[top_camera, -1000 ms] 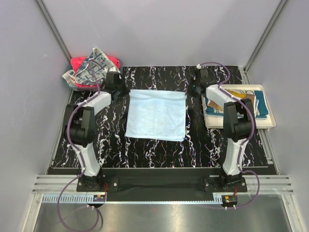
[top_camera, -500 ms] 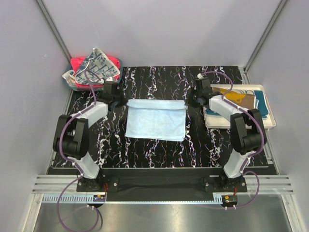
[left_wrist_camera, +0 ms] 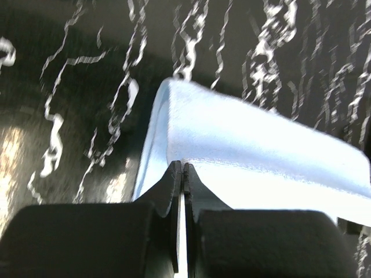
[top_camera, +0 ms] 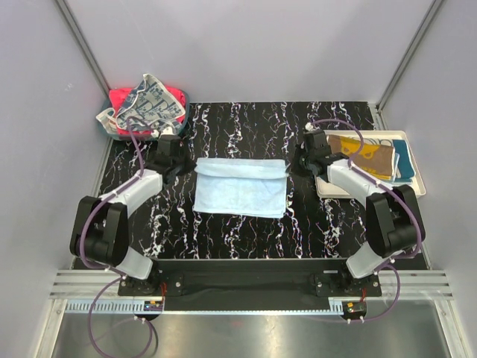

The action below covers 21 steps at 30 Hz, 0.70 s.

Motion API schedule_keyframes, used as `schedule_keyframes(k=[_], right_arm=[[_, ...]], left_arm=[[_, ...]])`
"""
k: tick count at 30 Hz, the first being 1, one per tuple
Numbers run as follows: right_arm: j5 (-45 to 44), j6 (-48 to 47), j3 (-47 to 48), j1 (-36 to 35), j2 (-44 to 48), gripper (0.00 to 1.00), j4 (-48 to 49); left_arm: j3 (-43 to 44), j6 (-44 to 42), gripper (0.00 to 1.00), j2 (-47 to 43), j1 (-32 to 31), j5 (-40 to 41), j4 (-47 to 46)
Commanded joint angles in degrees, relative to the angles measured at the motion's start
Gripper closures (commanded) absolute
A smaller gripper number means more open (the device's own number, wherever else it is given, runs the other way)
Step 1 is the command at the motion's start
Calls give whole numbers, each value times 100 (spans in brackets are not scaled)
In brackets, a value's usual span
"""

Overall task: Fold and stack the towels
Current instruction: Fold the towel

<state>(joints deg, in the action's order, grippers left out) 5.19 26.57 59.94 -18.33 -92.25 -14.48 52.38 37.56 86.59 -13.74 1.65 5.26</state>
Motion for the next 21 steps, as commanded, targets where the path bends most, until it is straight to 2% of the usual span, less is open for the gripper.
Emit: schedule_keyframes(k=[1,21], right_arm=[[-123,85,-184,-171,373,100,-81],[-97,235,-1142,-391,1279,100,-116]], left_arm=[[-376,14,100,-423,-24,204,-138],[-1449,-56,100,-1504,-129,239,-104]])
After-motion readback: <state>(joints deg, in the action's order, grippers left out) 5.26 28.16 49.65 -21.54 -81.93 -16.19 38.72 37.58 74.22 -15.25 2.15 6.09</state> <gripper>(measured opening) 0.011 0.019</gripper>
